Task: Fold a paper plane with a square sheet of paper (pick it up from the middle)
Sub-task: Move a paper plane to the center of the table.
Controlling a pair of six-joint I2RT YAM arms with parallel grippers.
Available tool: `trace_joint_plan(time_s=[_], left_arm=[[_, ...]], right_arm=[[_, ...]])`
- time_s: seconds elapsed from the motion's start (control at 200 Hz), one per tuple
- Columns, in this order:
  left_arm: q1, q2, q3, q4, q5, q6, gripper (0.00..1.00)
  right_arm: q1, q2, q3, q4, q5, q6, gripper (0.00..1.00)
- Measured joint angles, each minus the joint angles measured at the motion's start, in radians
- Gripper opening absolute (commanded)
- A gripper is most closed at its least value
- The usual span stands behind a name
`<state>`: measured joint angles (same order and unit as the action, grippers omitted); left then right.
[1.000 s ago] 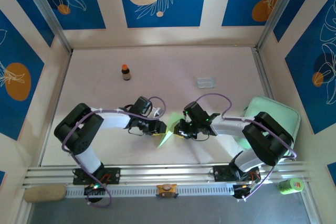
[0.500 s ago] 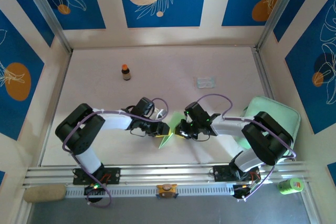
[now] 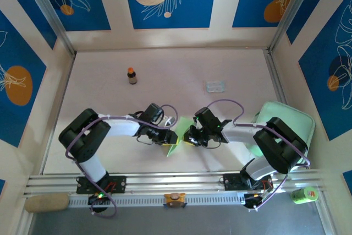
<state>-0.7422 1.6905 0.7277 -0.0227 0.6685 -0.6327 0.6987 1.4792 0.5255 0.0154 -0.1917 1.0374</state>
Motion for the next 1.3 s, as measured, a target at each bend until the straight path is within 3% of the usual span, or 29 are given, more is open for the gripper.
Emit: trace_joint_plan(time_s=[0.38, 0.59, 0.875, 1.015, 1.3], left_arm=[[-0.017, 0.024, 0.025, -0.008, 0.0, 0.013, 0.27], [-0.023, 0.046, 0.045, -0.019, 0.0, 0.017, 0.28], [-0.037, 0.043, 0.059, -0.049, -0.039, 0.04, 0.09], [-0.041, -0.019, 0.07, -0.122, -0.137, 0.041, 0.07], [-0.055, -0.129, 0.236, -0.409, -0.55, 0.048, 0.03]], right_arm=[[0.0, 0.002, 0.0, 0.028, -0.023, 0.0, 0.15], [0.0, 0.002, 0.0, 0.03, -0.026, 0.0, 0.15], [0.0, -0.008, 0.0, 0.02, -0.023, 0.0, 0.15], [-0.001, -0.08, -0.004, -0.015, -0.002, 0.0, 0.15], [-0.017, -0.16, -0.004, -0.084, 0.035, -0.001, 0.16]])
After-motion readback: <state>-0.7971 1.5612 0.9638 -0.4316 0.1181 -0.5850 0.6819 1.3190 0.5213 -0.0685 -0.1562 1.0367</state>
